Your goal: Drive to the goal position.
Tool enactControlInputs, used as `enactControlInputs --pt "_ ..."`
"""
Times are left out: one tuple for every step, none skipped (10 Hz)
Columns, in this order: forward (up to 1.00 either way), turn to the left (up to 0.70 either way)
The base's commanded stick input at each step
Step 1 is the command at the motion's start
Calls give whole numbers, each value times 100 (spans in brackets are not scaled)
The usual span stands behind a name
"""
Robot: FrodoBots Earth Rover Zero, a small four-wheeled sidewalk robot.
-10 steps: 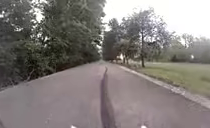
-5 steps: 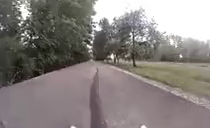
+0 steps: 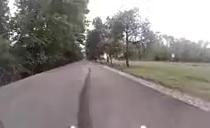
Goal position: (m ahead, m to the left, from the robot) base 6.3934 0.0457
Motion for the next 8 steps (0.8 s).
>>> enactControlInputs --pt "70 0" --pt "70 0" --pt "70 0" --pt "70 0" --pt "70 0" --pt "70 0" --pt "70 0" --pt "70 0"
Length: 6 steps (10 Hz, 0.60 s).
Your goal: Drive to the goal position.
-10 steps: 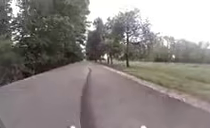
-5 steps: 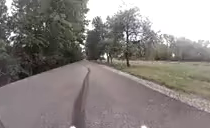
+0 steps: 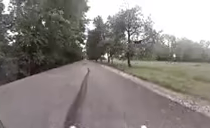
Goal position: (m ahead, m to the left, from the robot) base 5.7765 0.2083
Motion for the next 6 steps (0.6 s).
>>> enactControlInputs --pt "70 0" --pt "70 0" --pt "70 0" --pt "70 0" --pt "70 0" --pt "70 0"
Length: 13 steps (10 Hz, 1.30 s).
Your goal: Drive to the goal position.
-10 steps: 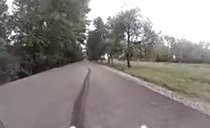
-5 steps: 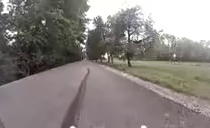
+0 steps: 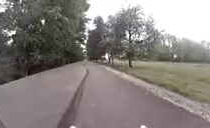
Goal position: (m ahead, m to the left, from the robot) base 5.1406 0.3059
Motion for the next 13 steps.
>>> enactControlInputs --pt "70 0" --pt "70 0" --pt "70 0" --pt "70 -35" --pt "70 -35" --pt "70 -35" --pt "70 -35" --pt "70 -35" --pt "70 -35" --pt "70 -35" --pt "70 -35" --pt "25 -58" --pt "0 -70"
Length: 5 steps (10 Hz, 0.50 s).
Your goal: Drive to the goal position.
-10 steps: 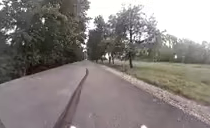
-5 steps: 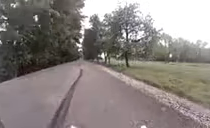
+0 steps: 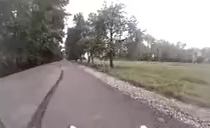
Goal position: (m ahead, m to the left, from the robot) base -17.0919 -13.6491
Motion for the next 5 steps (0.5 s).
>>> enactControlInputs --pt "0 -70" --pt "0 -70" --pt "0 -70" --pt "0 -70" --pt "0 -70"
